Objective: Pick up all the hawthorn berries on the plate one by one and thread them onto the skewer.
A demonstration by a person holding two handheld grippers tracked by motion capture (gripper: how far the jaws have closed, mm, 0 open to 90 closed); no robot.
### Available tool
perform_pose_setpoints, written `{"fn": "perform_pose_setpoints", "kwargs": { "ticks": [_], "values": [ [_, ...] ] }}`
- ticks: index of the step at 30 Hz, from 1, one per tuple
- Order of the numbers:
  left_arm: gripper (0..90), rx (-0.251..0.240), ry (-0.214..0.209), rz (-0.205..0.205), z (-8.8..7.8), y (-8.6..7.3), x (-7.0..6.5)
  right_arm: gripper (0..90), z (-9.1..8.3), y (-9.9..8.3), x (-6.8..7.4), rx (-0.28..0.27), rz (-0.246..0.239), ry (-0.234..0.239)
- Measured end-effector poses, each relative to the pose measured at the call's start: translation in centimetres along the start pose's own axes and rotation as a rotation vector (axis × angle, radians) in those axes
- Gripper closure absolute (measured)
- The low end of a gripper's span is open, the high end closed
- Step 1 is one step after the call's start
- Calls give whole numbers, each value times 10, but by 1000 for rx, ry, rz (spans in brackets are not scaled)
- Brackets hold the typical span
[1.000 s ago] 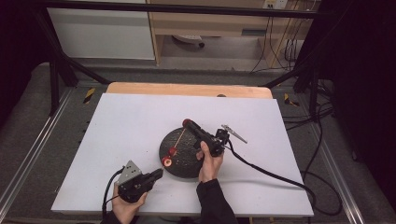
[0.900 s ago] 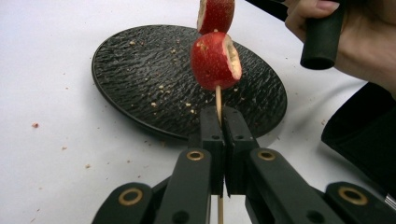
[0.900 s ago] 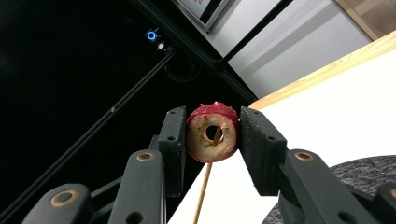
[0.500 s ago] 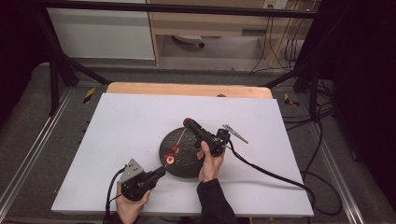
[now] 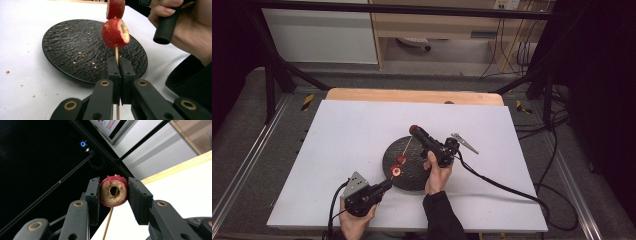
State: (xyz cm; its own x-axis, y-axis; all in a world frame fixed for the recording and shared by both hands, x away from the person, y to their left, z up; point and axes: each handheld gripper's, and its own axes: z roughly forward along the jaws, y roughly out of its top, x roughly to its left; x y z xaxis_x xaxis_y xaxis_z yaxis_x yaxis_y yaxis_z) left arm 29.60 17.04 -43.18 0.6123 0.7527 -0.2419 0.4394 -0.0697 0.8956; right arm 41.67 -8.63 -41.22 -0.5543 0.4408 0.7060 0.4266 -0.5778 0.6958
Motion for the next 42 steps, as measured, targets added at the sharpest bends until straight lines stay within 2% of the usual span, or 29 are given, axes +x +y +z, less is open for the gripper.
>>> {"fn": "perform_pose_setpoints", "kwargs": {
  "ticks": [4, 9, 15, 21, 24, 26, 29, 32, 36, 41, 42],
  "values": [
    [882, -7, 5, 0, 1, 0, -2, 639, 1, 0, -1, -7, 3, 8],
    [882, -4, 24, 18, 8, -2, -9, 639, 0, -3, -1, -16, 48, 15],
    [882, 1, 41, 24, 9, -1, -6, 637, -2, -1, 3, -5, 74, -5],
    [882, 7, 68, 59, 4, 2, -2, 640, -2, 2, 4, 29, 66, -25],
    [882, 15, 70, 70, 1, 5, 1, 642, -3, 6, 4, 67, 44, -36],
    [882, 20, 63, 82, -1, 7, 1, 643, -3, 8, 5, 82, 13, -38],
    [882, 13, 54, 77, -3, 7, 0, 644, -4, 9, 6, 74, -27, -27],
    [882, 5, 59, 84, -2, 5, -3, 644, -3, 6, 5, 61, -27, -20],
    [882, -17, 72, 95, -3, 3, -4, 644, -2, 5, 4, 53, -8, -24],
    [882, -29, 85, 110, -1, 1, -8, 644, -1, 6, 5, 56, 86, -27],
    [882, -28, 87, 109, -1, 1, -8, 644, -2, 5, 5, 57, 87, -37]
  ]
}}
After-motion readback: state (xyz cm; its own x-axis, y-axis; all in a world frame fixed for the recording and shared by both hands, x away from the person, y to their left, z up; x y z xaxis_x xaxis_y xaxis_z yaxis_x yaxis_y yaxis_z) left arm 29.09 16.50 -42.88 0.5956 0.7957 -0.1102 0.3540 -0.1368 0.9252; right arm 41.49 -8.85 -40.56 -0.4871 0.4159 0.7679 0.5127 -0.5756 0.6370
